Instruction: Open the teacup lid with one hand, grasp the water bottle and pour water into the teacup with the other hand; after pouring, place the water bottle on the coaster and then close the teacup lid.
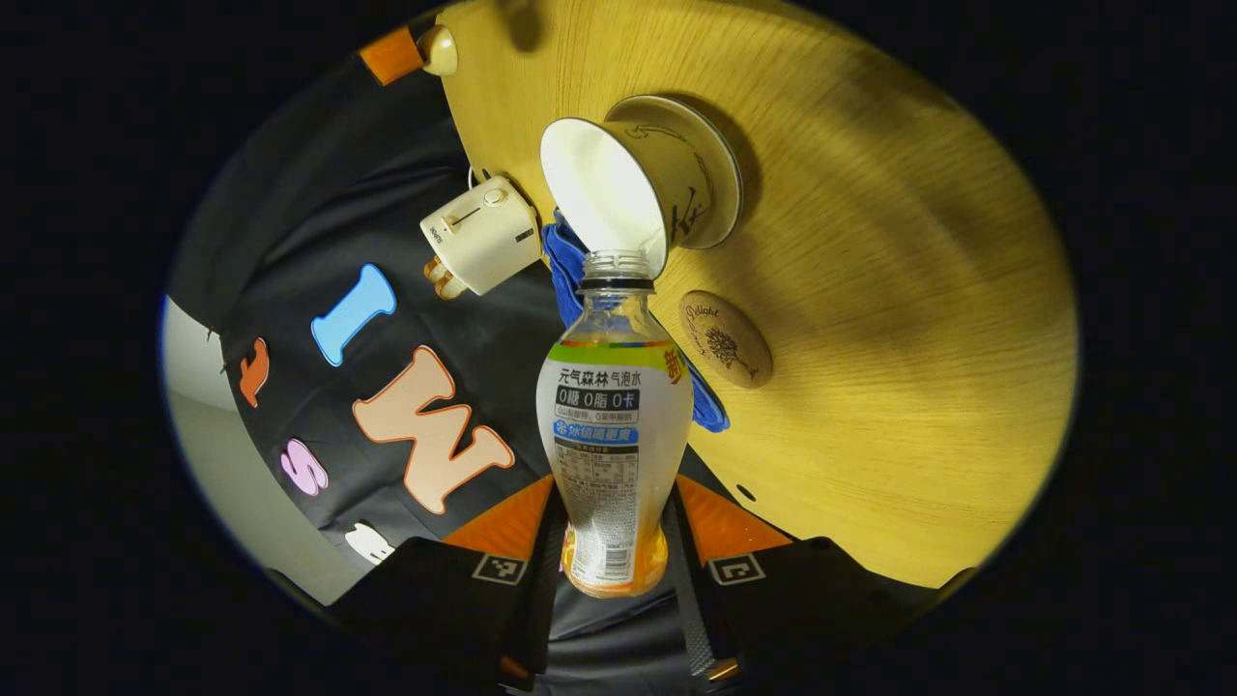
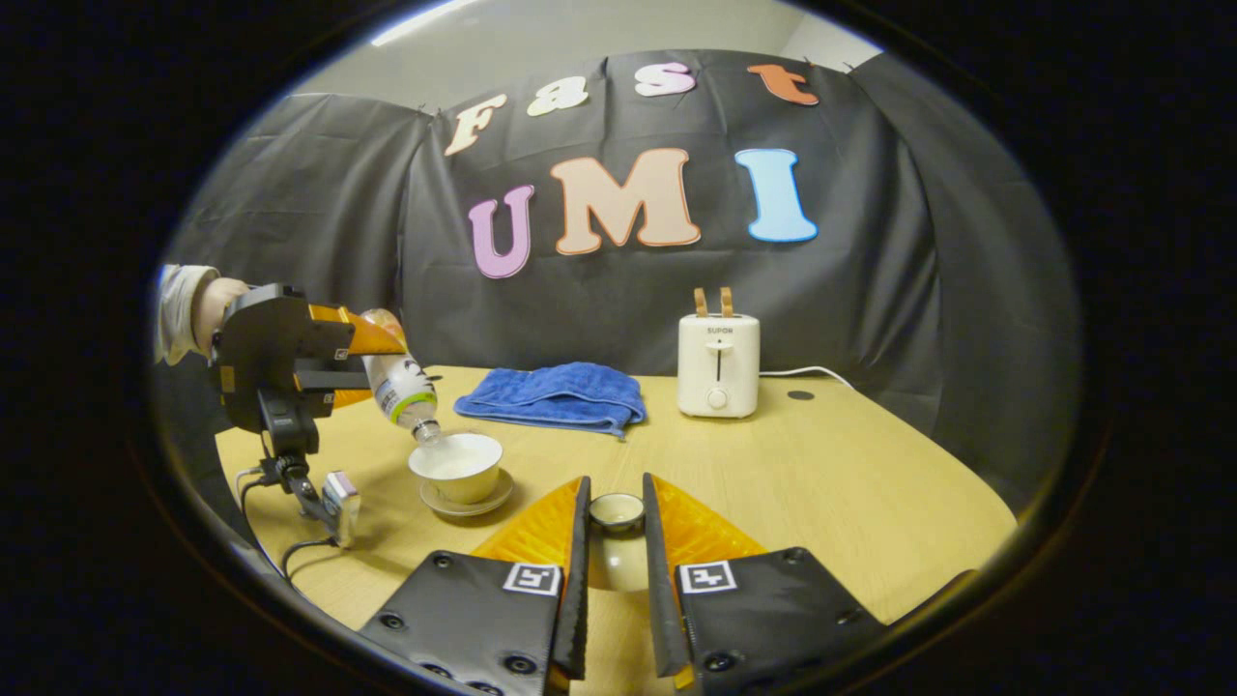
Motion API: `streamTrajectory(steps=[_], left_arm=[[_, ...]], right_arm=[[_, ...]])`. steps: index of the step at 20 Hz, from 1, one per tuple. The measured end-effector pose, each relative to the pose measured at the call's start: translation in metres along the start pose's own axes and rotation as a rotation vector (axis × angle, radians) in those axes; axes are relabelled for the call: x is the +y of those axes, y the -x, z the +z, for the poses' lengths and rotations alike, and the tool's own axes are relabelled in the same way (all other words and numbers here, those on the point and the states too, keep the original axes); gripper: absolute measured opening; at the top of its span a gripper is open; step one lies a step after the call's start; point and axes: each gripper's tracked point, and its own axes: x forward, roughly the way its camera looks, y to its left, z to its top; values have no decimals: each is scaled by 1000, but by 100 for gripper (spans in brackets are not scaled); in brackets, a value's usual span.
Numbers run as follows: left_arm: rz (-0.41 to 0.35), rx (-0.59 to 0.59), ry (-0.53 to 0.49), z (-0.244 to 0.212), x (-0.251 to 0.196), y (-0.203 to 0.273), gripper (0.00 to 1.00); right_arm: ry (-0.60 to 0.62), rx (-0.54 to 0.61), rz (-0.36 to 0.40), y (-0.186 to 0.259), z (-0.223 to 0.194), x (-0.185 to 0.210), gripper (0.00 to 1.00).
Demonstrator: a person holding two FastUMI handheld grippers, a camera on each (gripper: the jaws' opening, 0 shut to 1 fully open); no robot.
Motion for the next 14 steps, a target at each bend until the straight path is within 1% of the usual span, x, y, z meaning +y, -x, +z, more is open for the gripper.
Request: streamTrajectory(steps=[3,4,6,8,11,14], left_arm=[[-45,-21,150,-1,-17,0,52],[-51,-32,215,-1,-20,0,52],[-62,-50,376,4,-29,1,52],[-63,-72,501,10,-32,6,53],[-81,-111,671,17,-33,9,52],[-73,-166,878,25,-22,14,52]], right_arm=[[-5,2,18,-4,1,7,29],[-8,3,27,-5,2,11,31],[-9,2,41,-8,2,17,31],[-15,3,48,-14,4,21,29],[-24,8,56,-16,4,29,29],[-20,7,62,-15,3,35,29]])
